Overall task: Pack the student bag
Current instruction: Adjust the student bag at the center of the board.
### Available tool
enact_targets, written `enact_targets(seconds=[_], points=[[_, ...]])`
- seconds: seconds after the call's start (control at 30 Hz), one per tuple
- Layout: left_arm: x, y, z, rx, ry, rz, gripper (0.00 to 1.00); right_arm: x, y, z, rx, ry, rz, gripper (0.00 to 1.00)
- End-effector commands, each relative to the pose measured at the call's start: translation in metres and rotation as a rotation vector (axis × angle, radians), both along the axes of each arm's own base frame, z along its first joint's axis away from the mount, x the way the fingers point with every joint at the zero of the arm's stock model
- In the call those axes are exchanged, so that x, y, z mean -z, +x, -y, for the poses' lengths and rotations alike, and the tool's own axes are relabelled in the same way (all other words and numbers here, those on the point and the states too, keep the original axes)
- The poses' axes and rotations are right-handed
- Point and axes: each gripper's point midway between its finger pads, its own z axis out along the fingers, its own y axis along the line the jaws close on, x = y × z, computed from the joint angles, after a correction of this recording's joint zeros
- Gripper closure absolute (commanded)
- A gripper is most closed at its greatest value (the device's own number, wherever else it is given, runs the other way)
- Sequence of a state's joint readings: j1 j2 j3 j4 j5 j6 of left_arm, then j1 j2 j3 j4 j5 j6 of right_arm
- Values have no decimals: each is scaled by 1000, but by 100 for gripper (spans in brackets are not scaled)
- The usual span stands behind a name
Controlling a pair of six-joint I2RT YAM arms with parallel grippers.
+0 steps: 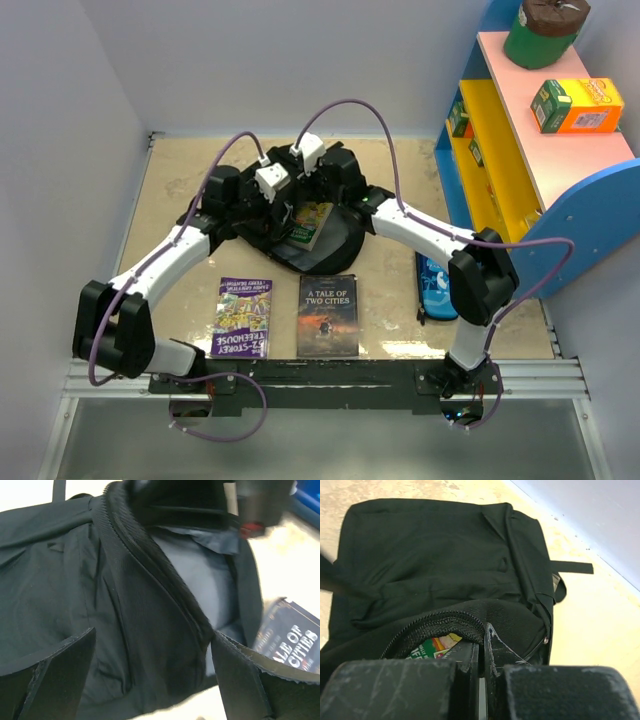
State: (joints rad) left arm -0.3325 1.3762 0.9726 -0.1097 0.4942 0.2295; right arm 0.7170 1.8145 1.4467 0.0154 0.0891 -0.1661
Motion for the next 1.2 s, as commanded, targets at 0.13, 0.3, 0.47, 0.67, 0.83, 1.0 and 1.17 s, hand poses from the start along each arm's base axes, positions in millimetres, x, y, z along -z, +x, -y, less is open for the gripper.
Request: enact_targets(seconds=[0.13,0.3,0.47,0.67,0.83,1.0,1.17], points=[[-3,29,20,25,-70,43,0,-62,-25,-16,-84,138,64,100],[-4,40,19,19,-54,93,0,-67,-29,-11,-88,125,78,100],[-19,60,9,-39,-10,179,28,-66,-34,-4,-82,118,86,100],[-14,68,5,-44,48,152,100,-55,-37,1,-56,133,63,100],[-12,63,4,-40,61,121,100,-56,-31,20,91,232,5,66],[-18,59,10,-20,20,80,100,-36,-46,60,236,374,-179,1],[-23,62,19,-16,-21,6,100,3,-104,87,293,500,-354,1]])
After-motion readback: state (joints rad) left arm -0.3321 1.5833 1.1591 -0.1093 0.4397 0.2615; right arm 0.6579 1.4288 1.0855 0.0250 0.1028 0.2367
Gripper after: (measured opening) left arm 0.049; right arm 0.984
